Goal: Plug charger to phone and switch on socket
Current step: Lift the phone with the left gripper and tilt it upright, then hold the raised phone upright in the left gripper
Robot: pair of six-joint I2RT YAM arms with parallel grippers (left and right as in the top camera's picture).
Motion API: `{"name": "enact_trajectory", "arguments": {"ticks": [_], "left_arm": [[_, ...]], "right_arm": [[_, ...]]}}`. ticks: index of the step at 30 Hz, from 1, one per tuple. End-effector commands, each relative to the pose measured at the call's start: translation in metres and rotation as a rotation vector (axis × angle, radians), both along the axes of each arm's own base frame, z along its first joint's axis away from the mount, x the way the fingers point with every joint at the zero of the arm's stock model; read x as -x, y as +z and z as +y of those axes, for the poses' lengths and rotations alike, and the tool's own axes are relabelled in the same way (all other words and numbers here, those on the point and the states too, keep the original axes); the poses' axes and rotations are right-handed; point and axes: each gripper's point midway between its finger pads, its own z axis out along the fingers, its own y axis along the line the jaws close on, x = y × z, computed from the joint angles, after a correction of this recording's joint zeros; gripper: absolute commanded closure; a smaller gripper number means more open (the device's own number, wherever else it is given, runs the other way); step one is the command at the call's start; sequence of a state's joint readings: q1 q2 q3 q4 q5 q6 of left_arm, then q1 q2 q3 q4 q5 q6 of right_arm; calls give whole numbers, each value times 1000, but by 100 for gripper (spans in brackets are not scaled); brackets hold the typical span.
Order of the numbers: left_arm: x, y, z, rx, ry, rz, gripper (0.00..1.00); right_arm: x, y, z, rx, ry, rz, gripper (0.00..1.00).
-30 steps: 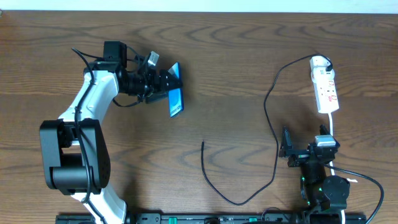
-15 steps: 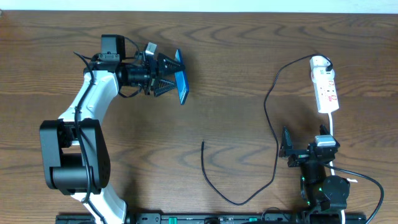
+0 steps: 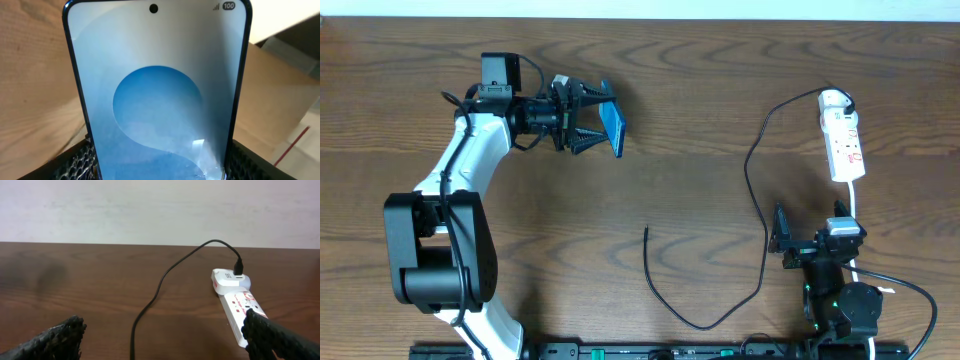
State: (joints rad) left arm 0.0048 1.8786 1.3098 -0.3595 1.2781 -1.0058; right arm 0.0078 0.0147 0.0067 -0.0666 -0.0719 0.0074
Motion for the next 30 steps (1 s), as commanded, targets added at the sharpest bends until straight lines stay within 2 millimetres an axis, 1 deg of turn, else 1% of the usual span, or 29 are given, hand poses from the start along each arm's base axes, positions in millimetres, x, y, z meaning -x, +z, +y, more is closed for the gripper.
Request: {"name": "enact_trajectory", "arguments": {"ticks": [1,12,17,22,30], "left_arm": [[-2,17,2,61,14,68,93],[-3,21,12,113,55,190,93],[-3,22,12,122,60,217,93],[1,27,10,156,41,243,92],[1,28,10,165,42,265,93]], "right_arm": [[1,0,3,-11,12,-2,1],[1,0,3,-11,12,-2,1],[1,0,3,-11,12,-2,1],[1,0,3,-11,12,-2,1],[1,0,3,-11,12,-2,1]]}}
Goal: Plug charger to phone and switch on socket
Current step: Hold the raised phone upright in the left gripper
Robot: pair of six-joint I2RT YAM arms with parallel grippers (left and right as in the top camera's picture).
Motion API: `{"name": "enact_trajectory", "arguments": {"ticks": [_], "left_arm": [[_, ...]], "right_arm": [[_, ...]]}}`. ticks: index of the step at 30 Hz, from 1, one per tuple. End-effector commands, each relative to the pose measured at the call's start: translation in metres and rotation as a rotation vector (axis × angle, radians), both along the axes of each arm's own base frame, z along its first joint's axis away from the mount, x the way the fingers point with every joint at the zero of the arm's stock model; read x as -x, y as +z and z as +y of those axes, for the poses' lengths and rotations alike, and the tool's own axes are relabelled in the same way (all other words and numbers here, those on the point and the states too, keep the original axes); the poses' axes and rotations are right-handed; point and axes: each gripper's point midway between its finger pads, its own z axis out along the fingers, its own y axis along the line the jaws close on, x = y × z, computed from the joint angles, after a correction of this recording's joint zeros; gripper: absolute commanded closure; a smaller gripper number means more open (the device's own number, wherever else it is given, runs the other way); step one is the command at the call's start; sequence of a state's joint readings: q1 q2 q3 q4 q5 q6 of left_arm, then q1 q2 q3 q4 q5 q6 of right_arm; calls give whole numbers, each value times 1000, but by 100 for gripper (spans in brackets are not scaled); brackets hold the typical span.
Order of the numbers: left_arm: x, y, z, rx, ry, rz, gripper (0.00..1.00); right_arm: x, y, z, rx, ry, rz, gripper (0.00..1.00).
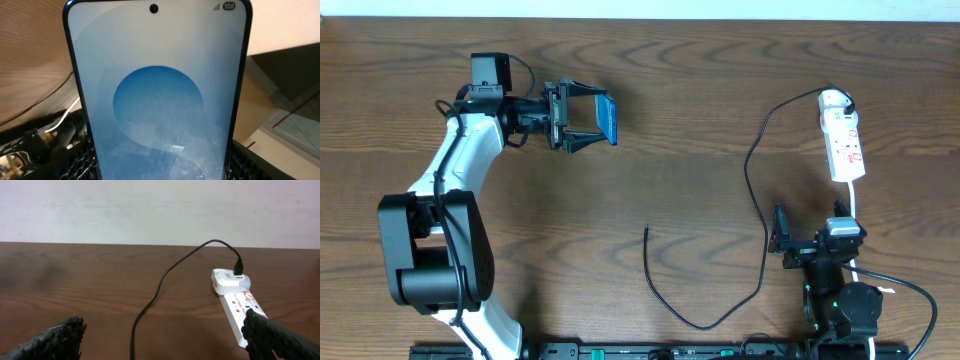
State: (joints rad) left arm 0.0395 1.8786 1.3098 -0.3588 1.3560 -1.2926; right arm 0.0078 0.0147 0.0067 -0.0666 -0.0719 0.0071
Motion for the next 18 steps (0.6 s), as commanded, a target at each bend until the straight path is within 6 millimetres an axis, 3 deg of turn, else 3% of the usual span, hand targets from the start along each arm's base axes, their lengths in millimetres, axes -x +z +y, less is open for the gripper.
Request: {"name": "enact_trajectory", "arguments": {"ticks": [1,18], "left_arm": [[0,18,0,54,-20,-6,93],[2,20,-1,69,-29,-2,93]], "right_arm": [[1,0,3,-11,12,-2,1],[1,0,3,-11,12,-2,1]]}}
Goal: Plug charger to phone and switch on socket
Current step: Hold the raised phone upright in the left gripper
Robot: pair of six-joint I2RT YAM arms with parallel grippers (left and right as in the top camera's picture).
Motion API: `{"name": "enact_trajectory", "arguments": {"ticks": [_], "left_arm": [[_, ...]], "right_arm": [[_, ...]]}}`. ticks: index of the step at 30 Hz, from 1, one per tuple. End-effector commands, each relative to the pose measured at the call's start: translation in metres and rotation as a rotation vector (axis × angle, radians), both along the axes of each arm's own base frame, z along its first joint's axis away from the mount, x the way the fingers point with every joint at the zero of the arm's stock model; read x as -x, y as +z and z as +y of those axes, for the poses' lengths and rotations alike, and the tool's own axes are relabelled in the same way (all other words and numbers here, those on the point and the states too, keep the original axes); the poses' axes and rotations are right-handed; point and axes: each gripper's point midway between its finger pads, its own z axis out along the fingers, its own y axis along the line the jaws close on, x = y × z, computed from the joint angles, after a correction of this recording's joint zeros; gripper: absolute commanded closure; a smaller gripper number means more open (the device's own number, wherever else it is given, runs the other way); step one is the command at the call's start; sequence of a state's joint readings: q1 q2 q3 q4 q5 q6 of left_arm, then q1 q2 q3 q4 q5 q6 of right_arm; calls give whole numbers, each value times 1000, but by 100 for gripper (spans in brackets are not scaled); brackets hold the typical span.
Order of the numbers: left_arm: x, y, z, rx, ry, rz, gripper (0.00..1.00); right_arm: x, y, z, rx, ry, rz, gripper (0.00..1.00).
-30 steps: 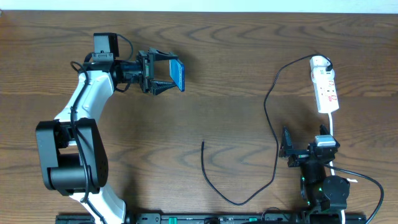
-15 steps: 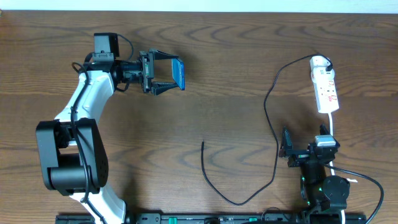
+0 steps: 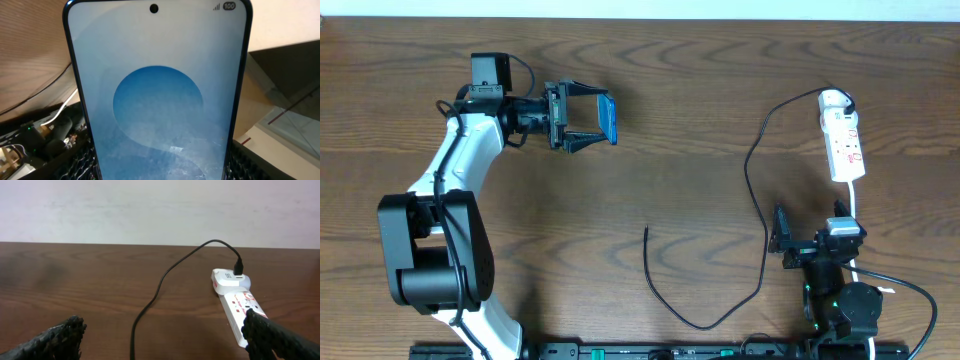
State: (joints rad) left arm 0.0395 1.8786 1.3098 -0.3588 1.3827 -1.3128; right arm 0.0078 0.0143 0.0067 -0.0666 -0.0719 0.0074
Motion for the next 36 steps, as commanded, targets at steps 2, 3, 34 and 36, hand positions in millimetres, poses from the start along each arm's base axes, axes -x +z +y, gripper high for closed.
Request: {"name": "enact_trajectory", "arguments": {"ticks": [2,3,34,36], "left_arm": [[0,17,1,45,-17,-10,93],[0,17,1,46,-15,-2,93],[0,17,1,48,-13,7,92],[0,17,1,48,-13,7,93]], "right_arm": [[1,0,3,-11,12,-1,1],[1,0,3,-11,12,-1,1],[1,0,3,-11,12,-1,1],[1,0,3,-11,12,-1,1]]}}
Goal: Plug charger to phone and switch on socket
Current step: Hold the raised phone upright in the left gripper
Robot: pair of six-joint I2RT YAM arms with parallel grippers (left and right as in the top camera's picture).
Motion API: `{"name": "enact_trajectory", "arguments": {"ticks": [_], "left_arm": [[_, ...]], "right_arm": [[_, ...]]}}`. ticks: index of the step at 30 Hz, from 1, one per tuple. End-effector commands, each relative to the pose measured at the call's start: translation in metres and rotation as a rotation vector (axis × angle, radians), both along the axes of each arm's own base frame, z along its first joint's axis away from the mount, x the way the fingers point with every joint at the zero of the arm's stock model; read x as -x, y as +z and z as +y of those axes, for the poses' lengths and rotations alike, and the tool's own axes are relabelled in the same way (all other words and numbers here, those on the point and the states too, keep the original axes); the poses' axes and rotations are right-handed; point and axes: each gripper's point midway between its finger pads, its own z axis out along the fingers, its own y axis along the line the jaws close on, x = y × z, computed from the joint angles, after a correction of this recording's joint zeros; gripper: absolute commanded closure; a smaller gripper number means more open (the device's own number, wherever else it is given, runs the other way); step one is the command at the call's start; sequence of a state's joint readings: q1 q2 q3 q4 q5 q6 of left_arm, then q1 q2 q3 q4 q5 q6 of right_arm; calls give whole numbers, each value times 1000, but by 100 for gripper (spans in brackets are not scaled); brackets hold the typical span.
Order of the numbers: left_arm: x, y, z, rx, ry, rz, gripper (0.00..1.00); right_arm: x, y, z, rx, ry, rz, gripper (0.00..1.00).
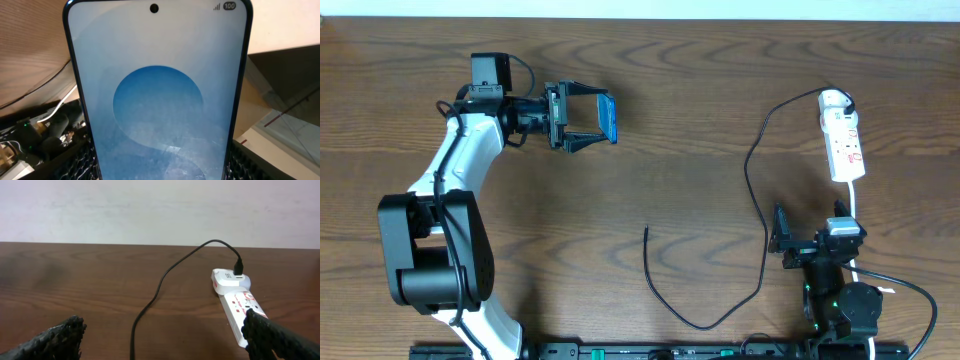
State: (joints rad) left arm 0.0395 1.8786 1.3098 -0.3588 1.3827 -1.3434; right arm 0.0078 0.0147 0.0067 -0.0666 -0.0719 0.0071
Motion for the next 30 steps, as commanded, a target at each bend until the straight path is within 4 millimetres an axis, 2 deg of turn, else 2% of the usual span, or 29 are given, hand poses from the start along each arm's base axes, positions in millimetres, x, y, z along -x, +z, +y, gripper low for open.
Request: {"name": "enact_trajectory", "arguments": {"ticks": [1,24,30], "left_arm": [[0,17,1,43,-19,-22,93],[0,17,1,42,-19,-24,93],[-1,16,1,28,-27,-83,93]], "right_arm": [[1,0,3,-11,12,-2,1],[1,0,3,-11,12,-2,1],[1,0,3,-11,12,-2,1]]}}
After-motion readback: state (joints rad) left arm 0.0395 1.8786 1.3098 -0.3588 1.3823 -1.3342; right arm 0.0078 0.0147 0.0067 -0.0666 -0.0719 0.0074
